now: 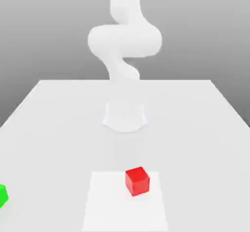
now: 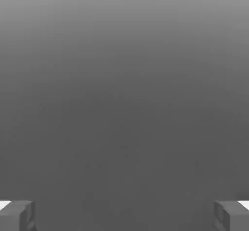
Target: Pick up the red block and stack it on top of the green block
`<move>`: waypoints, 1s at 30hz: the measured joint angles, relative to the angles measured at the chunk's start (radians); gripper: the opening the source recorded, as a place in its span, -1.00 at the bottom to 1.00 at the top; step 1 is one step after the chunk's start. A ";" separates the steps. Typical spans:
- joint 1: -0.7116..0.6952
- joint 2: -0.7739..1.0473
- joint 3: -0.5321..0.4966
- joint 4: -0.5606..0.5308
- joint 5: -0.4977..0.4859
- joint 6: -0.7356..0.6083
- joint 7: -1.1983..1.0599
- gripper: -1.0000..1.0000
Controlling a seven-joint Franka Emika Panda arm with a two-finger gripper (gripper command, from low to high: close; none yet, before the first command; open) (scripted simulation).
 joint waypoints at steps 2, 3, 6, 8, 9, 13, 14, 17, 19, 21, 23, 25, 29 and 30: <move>0.026 0.074 -0.021 -0.051 0.015 0.048 -0.043 0.00; 0.039 0.110 -0.030 -0.076 0.022 0.071 -0.063 0.00; 0.076 0.218 -0.052 -0.148 0.039 0.138 -0.121 0.00; 0.095 0.290 -0.061 -0.197 0.050 0.184 -0.159 0.00; 0.105 0.327 -0.064 -0.221 0.055 0.207 -0.178 0.00; 0.133 0.479 -0.066 -0.323 0.061 0.303 -0.246 0.00; 0.137 0.520 -0.064 -0.349 0.057 0.330 -0.260 0.00; 0.142 0.641 -0.056 -0.431 0.015 0.411 -0.282 0.00; 0.143 0.709 -0.055 -0.457 -0.009 0.463 -0.285 0.00; 0.143 0.775 -0.052 -0.455 -0.004 0.518 -0.295 0.00; 0.137 0.842 -0.042 -0.448 0.012 0.575 -0.308 0.00; 0.124 0.910 -0.024 -0.439 0.031 0.632 -0.321 0.00; 0.114 0.939 -0.013 -0.436 0.036 0.657 -0.324 -1.00; 0.114 0.939 -0.013 -0.436 0.036 0.656 -0.324 -1.00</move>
